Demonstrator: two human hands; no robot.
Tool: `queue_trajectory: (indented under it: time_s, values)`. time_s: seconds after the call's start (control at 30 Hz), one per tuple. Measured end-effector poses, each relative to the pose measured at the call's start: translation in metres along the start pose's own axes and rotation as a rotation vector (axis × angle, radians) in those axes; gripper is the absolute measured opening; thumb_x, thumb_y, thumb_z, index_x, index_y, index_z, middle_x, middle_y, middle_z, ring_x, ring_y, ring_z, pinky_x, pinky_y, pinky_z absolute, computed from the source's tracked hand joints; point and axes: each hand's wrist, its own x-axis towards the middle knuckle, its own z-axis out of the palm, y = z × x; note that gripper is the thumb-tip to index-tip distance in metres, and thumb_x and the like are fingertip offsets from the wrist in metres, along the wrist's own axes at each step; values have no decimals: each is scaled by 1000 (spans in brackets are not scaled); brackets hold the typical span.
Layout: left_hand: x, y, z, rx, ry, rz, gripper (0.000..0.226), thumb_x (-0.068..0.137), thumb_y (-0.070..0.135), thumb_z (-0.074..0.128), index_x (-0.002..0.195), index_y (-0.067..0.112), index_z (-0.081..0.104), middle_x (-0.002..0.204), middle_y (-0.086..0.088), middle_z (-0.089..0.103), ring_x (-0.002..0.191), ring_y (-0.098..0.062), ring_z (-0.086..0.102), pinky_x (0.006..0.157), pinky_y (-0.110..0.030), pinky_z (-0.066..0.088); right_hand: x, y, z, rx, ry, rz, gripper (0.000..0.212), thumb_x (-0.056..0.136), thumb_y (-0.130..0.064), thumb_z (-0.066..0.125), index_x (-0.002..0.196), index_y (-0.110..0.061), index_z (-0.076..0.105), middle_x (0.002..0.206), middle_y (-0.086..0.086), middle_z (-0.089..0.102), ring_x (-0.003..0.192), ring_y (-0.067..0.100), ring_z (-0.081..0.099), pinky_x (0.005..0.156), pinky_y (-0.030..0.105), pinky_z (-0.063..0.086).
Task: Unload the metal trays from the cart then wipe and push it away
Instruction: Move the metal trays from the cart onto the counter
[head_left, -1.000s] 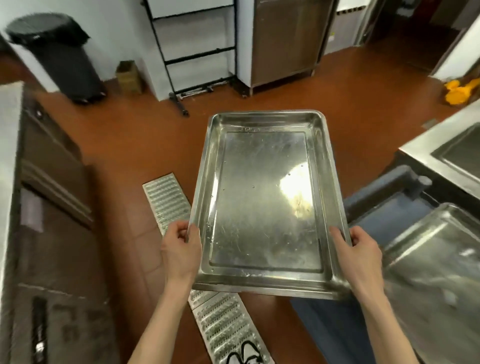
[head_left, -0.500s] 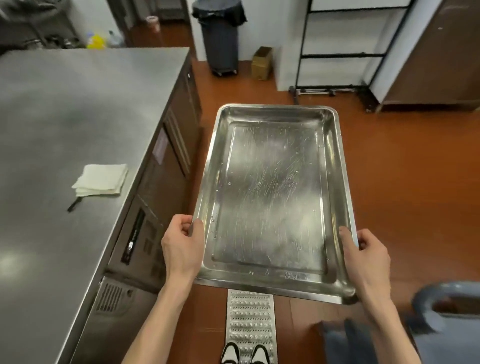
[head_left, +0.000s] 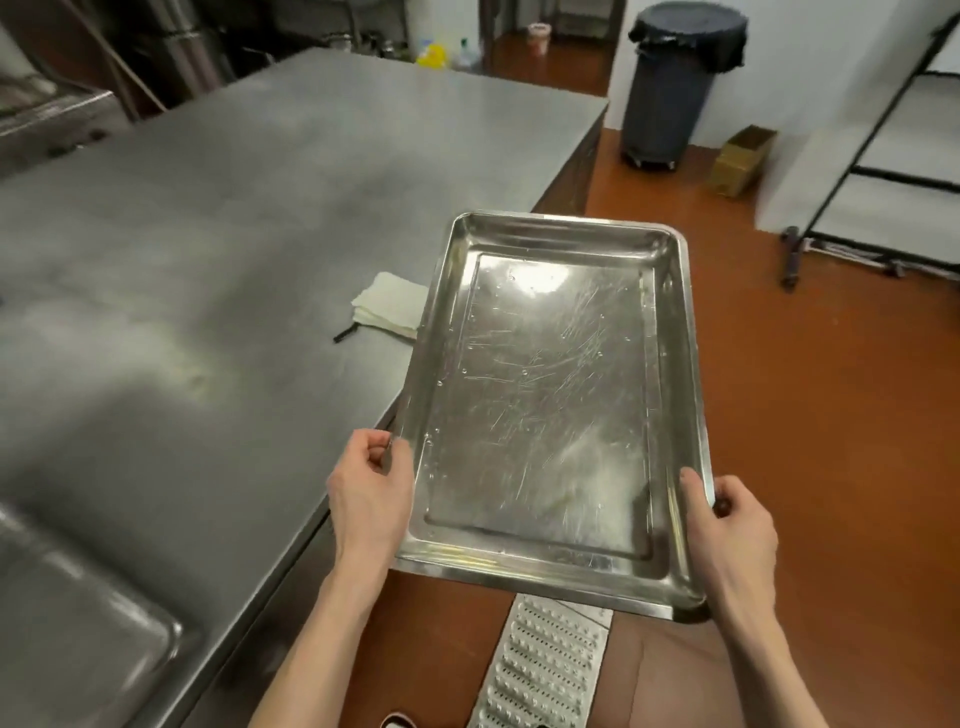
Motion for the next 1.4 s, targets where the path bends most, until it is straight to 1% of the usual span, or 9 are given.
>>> queue_trajectory:
  time_s: [0.23, 0.4, 0.57, 0.73, 0.87, 0.97, 1.13, 1.27, 1.4]
  values:
    - [27, -24, -60, -22, 126, -73, 10, 99, 19, 64, 90, 21, 64, 82, 1, 68, 75, -15, 62, 69, -26, 46, -13, -41, 61, -3, -109, -97, 54, 101, -38, 61, 78, 6, 41, 66, 9, 39, 63, 25, 33, 58, 40, 27]
    - [31, -49, -105, -42, 225, -137, 10, 99, 19, 63, 90, 21, 64, 82, -1, 68, 74, -16, 60, 68, -25, 46, -38, -71, 100, -15, -202, -180, 45, 102, -35, 60, 70, -14, 36, 66, 6, 33, 63, 22, 29, 59, 40, 24]
    - [31, -72, -153, -72, 328, -199, 10, 99, 18, 63, 90, 21, 64, 81, -1, 67, 73, -15, 60, 69, -26, 46, -69, -100, 140, 5, -296, -261, 47, 103, -32, 61, 68, -15, 34, 64, 7, 31, 61, 21, 29, 59, 39, 23]
    - [29, -95, -201, -71, 400, -235, 8, 99, 17, 63, 92, 20, 63, 82, -1, 67, 75, -16, 61, 70, -26, 47, -97, -118, 179, 2, -385, -344, 45, 103, -33, 60, 68, -14, 39, 63, 5, 33, 59, 20, 31, 58, 38, 26]
    - [27, -114, -241, -82, 450, -265, 3, 99, 19, 64, 97, 17, 63, 84, -2, 66, 75, -17, 60, 69, -27, 45, -116, -126, 215, -20, -444, -345, 54, 101, -44, 60, 73, 0, 46, 63, 6, 42, 60, 21, 38, 60, 38, 33]
    - [24, -124, -266, -98, 479, -296, 7, 100, 17, 64, 94, 16, 61, 77, -1, 61, 67, -16, 54, 64, -28, 44, -133, -138, 238, -30, -472, -372, 55, 100, -44, 61, 73, 1, 46, 60, 3, 42, 59, 20, 39, 61, 38, 34]
    - [15, -139, -300, -76, 546, -358, 13, 100, 19, 63, 91, 12, 60, 69, -1, 53, 60, -14, 46, 58, -26, 40, -162, -160, 268, -54, -551, -420, 51, 100, -43, 61, 76, 1, 53, 66, 19, 53, 61, 22, 44, 61, 38, 38]
    - [6, -151, -319, -63, 620, -410, 20, 100, 20, 63, 84, 8, 57, 68, -3, 50, 61, -16, 45, 60, -31, 40, -179, -179, 289, -75, -627, -473, 52, 101, -40, 59, 77, 5, 48, 66, 20, 49, 61, 23, 41, 61, 39, 36]
    - [-1, -159, -334, -43, 714, -475, 27, 99, 20, 63, 80, 4, 54, 66, -5, 48, 60, -18, 42, 60, -32, 39, -196, -193, 310, -70, -734, -506, 51, 102, -36, 58, 77, 6, 44, 65, 10, 44, 62, 23, 38, 61, 40, 36]
